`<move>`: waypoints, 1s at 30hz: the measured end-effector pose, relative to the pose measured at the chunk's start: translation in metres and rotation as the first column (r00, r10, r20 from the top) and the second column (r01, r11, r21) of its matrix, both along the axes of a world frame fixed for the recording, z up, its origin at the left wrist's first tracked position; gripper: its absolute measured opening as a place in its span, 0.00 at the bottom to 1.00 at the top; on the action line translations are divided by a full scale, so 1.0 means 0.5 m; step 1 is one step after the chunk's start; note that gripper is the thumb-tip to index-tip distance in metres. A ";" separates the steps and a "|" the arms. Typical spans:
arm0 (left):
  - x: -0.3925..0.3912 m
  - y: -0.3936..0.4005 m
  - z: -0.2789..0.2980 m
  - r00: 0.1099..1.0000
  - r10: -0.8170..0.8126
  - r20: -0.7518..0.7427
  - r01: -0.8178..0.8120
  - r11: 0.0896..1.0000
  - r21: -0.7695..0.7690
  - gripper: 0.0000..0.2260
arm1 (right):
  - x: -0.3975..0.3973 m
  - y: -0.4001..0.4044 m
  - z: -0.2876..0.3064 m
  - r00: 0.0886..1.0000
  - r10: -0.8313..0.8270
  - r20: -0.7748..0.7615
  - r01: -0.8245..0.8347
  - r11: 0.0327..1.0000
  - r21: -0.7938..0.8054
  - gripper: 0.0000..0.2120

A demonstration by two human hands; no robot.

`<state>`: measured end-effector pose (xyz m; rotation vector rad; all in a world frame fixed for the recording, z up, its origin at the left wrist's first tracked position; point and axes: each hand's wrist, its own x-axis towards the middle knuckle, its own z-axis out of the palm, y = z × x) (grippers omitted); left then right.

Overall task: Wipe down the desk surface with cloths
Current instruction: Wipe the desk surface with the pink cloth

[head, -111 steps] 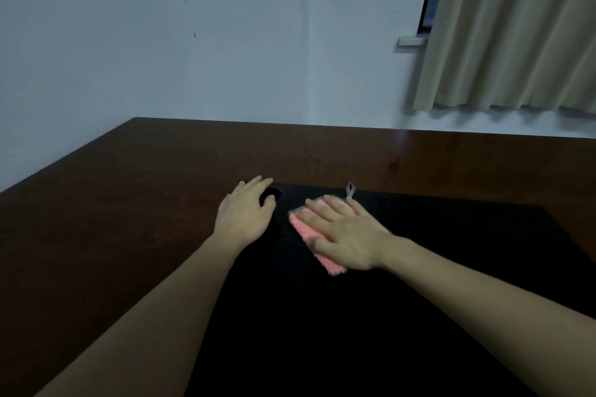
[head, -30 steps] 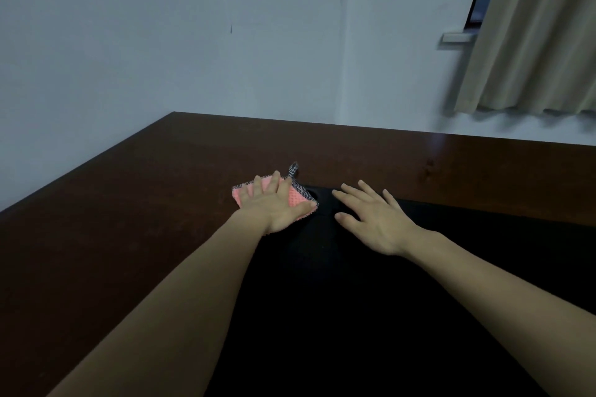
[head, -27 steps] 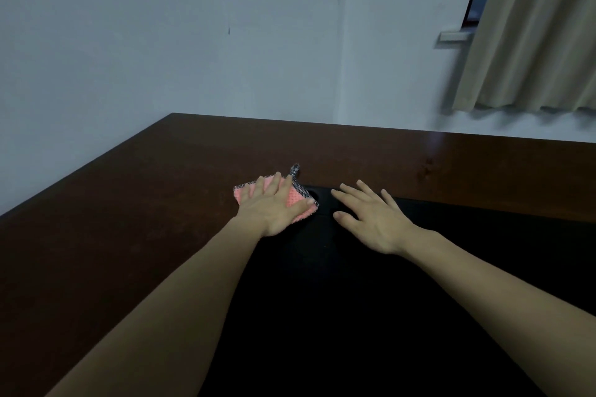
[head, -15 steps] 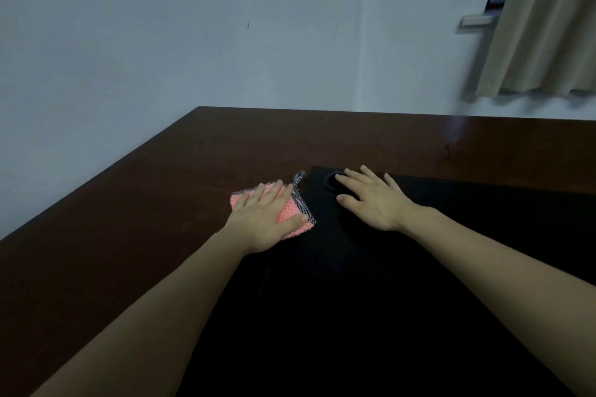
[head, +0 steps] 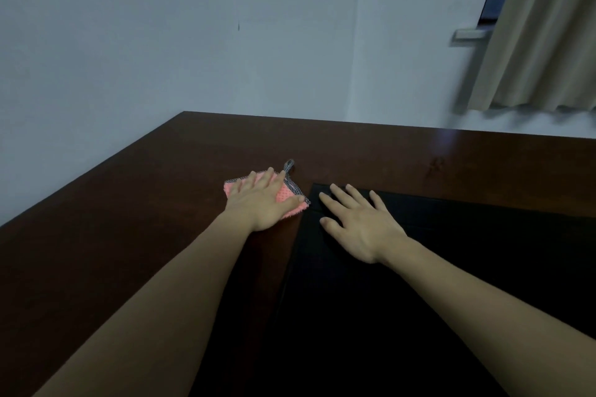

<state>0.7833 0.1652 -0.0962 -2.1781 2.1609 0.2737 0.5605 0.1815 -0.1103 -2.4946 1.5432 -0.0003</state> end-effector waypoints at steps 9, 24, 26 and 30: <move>-0.011 0.071 -0.008 0.995 -0.104 -0.008 0.104 0.995 -0.003 0.39 | 0.000 0.003 0.007 1.000 -0.021 0.001 0.021 1.000 0.005 0.29; 0.036 0.057 -0.006 0.999 -0.025 0.033 0.025 1.000 -0.007 0.40 | -0.001 0.010 0.008 0.999 -0.031 0.027 0.031 0.999 -0.011 0.28; 0.033 0.036 -0.007 1.000 0.016 0.004 -0.016 1.000 -0.003 0.40 | -0.001 0.008 0.008 0.999 -0.029 0.031 0.030 0.999 -0.011 0.28; 0.025 0.021 -0.007 0.999 0.052 0.001 -0.052 0.999 -0.008 0.39 | -0.003 0.003 0.005 0.999 -0.030 0.042 0.031 0.999 -0.018 0.28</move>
